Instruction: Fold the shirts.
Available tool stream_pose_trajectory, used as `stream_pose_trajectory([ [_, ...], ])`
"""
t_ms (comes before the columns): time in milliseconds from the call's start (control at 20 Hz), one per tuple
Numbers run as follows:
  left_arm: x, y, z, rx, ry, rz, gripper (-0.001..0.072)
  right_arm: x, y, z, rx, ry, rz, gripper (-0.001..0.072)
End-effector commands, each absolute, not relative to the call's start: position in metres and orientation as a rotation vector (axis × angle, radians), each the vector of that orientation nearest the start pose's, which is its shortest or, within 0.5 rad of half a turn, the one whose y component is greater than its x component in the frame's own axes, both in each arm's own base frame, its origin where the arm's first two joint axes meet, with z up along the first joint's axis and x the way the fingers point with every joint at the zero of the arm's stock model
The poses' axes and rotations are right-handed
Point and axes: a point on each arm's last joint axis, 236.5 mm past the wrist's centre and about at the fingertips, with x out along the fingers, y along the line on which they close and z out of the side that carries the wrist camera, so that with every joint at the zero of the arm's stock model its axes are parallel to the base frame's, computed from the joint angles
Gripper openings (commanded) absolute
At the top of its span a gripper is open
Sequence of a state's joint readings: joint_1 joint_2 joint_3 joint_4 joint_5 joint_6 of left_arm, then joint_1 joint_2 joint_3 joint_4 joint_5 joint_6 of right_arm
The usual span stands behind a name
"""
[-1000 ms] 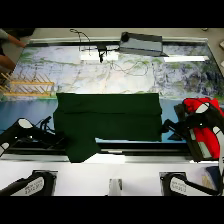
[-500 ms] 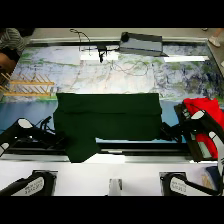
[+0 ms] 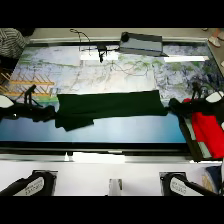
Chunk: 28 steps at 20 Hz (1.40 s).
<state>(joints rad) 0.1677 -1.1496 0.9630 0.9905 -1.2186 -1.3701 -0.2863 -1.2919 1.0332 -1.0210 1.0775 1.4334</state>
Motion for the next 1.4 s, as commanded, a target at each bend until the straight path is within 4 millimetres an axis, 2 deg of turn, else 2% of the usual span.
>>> stream_pose_trajectory([
  [0, 0.395, -0.055, 0.055, -0.449, 1.159, -0.302, 0.0034, 0.453, -0.013, 0.033, 0.507, 0.993, 0.033, 0.0019],
  [100, 0.421, -0.053, 0.049, -0.477, 1.180, -0.291, 0.0035, 0.473, -0.002, 0.012, 0.428, 1.028, 0.031, 0.0020],
  [200, 0.435, -0.057, 0.031, -0.502, 1.244, -0.297, 0.0035, 0.490, 0.010, -0.013, 0.445, 1.074, 0.019, 0.0021],
  [300, 0.440, -0.063, 0.005, -0.520, 1.326, -0.309, 0.0035, 0.500, 0.017, -0.034, 0.493, 1.112, 0.001, 0.0021],
  [450, 0.441, -0.065, -0.034, -0.571, 1.419, -0.282, 0.0036, 0.501, 0.016, -0.059, 0.529, 1.158, -0.030, 0.0024],
  [500, 0.440, -0.065, -0.043, -0.587, 1.441, -0.271, 0.0060, 0.501, 0.016, -0.065, 0.530, 1.168, -0.032, 0.0076],
  [550, 0.439, -0.065, -0.048, -0.592, 1.453, -0.269, 0.0208, 0.501, 0.017, -0.066, 0.519, 1.169, -0.024, 0.0246],
  [600, 0.439, -0.064, -0.050, -0.594, 1.457, -0.267, 0.0473, 0.501, 0.017, -0.064, 0.481, 1.166, 0.001, 0.0439],
  [650, 0.439, -0.063, -0.047, -0.595, 1.458, -0.270, 0.0606, 0.501, 0.013, -0.061, 0.419, 1.168, 0.023, 0.0517],
  [700, 0.438, -0.060, -0.040, -0.594, 1.465, -0.279, 0.0608, 0.499, 0.003, -0.057, 0.347, 1.181, 0.017, 0.0555],
  [800, 0.436, -0.055, -0.021, -0.582, 1.471, -0.306, 0.0603, 0.497, -0.016, -0.051, 0.237, 1.200, -0.017, 0.0559],
  [900, 0.439, -0.058, 0.008, -0.582, 1.428, -0.338, 0.0601, 0.497, -0.020, -0.054, 0.303, 1.204, -0.037, 0.0620],
  [1000, 0.444, -0.074, 0.047, -0.614, 1.331, -0.399, 0.0599, 0.494, -0.018, -0.065, 0.462, 1.234, -0.031, 0.0625],
  [1100, 0.444, -0.087, 0.080, -0.588, 1.243, -0.449, 0.0599, 0.490, -0.008, -0.074, 0.646, 1.276, 0.010, 0.0670],
  [1200, 0.439, -0.097, 0.105, -0.554, 1.188, -0.474, 0.0599, 0.486, 0.012, -0.080, 0.726, 1.311, 0.100, 0.0699],
  [1350, 0.427, -0.117, 0.135, -0.520, 1.135, -0.527, 0.0599, 0.486, 0.028, -0.092, 0.780, 1.341, 0.127, 0.0699],
])
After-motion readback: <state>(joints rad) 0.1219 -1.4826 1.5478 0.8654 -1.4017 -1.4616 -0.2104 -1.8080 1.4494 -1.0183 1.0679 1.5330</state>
